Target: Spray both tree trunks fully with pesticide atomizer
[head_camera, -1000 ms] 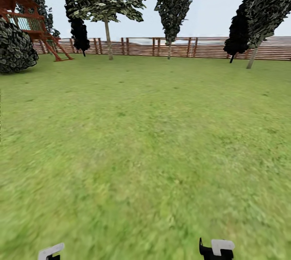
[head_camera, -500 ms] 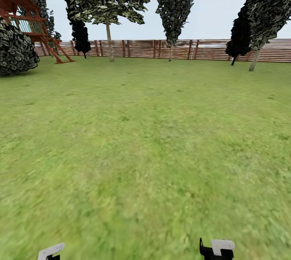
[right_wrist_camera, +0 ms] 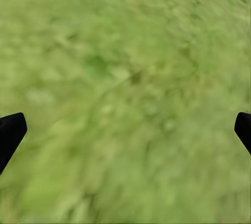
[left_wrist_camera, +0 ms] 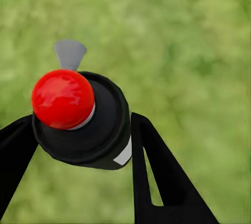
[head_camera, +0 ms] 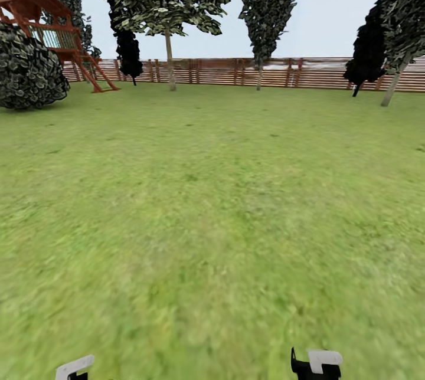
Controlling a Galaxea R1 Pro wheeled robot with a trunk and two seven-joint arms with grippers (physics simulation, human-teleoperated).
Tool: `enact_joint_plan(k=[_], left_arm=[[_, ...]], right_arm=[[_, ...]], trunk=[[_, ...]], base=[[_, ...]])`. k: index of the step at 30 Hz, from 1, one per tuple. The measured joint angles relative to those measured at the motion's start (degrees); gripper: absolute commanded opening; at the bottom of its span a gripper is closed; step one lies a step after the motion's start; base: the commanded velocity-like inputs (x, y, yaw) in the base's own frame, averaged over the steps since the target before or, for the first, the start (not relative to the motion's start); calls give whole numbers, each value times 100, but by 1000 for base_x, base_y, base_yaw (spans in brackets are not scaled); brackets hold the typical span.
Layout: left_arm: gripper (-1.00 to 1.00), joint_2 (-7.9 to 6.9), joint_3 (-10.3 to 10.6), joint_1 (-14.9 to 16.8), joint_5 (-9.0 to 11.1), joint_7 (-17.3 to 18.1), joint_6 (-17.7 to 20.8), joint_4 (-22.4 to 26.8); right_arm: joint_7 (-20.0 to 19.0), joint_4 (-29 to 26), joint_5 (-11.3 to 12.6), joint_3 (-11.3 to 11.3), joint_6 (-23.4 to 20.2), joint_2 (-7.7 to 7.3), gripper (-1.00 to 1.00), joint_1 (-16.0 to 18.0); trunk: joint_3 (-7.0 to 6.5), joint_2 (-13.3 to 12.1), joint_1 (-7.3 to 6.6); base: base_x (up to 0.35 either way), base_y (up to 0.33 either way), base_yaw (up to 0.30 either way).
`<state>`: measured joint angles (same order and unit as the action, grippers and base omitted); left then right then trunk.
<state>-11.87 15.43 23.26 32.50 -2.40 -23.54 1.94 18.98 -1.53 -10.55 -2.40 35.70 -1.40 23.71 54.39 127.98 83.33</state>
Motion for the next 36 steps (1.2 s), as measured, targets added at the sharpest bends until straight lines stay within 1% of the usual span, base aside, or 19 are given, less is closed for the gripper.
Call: enact_joint_plan(k=[8,18,32,36], left_arm=[[-100,16,0,0,-5,8,-7,0],[-100,18,-1,0,-4,5,-4,-1],[-100,18,-1,2,4,0,-8,-3],[-100,18,-2,2,5,0,-8,-3]], right_arm=[[0,0,0,0,0,0,100,0],[-1,0,0,0,-1,0,100,0],[5,-2,0,0,-1,-1,100,-2],[7,-2,0,0,-1,0,100,-2]], trunk=[[0,0,0],[0,0,-2],[1,0,-2],[22,0,-2]], base=[[44,0,278],[324,16,258],[337,95,14],[337,96,0]])
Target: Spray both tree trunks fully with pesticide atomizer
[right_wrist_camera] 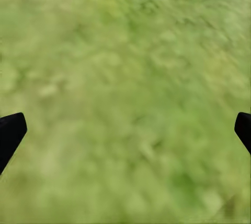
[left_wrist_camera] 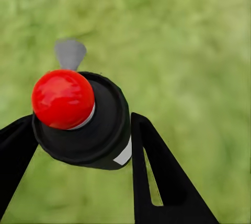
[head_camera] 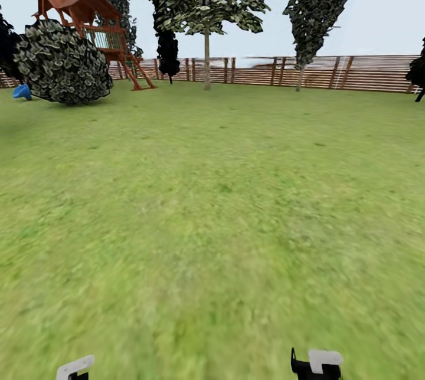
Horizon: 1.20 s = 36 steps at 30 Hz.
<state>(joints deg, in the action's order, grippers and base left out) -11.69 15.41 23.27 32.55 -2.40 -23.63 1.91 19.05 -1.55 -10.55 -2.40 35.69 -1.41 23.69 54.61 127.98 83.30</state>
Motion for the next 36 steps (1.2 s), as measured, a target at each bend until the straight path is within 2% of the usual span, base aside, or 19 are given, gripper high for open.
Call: enact_joint_plan(k=[7,19,36], left_arm=[[-100,0,0,0,0,0,3,0],[-100,0,0,0,-1,0,3,1],[-100,0,1,0,-5,0,1,1]], right_arm=[[2,0,0,0,1,0,100,0],[2,0,2,-2,-8,8,100,0],[9,0,9,-7,-8,9,100,0]], trunk=[[57,0,0],[66,0,0],[177,0,0]], base=[[337,52,0],[337,1,0],[337,0,0]])
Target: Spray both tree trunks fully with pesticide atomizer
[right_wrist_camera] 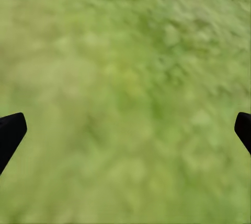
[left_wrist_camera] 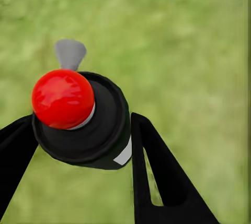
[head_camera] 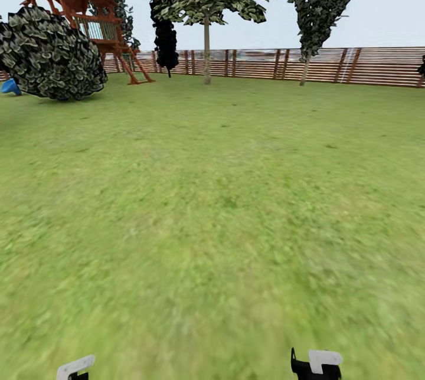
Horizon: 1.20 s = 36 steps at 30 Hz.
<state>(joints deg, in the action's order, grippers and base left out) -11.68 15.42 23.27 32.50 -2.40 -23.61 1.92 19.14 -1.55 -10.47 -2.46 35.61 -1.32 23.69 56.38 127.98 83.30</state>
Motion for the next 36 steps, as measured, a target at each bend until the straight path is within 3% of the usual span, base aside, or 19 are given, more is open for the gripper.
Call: enact_joint_plan(k=[36], left_arm=[[-100,-9,0,-25,-14,3,-1,0]], right_arm=[[0,9,0,-1,-9,38,100,-9]], trunk=[[1,0,0]], base=[[338,0,0]])
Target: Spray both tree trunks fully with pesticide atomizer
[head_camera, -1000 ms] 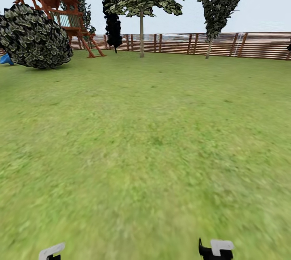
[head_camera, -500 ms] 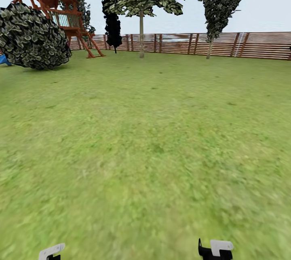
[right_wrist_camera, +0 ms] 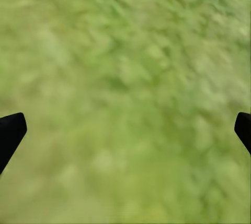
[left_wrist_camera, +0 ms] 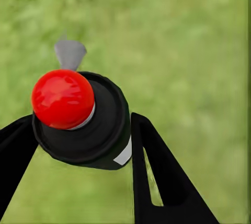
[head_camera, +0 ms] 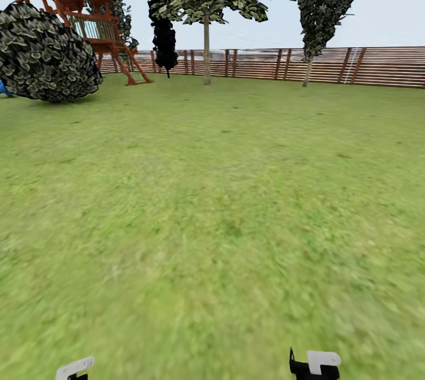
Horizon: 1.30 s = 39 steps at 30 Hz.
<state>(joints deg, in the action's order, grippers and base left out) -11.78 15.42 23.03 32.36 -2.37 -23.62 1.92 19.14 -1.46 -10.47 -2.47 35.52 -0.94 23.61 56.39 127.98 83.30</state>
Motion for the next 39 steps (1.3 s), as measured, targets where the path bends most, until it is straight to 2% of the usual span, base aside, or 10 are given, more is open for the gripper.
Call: enact_joint_plan(k=[39], left_arm=[[-100,1,0,-2,-6,5,-7,1]], right_arm=[[-2,0,0,0,0,-1,100,0]], trunk=[[0,0,0]], base=[[338,0,0]])
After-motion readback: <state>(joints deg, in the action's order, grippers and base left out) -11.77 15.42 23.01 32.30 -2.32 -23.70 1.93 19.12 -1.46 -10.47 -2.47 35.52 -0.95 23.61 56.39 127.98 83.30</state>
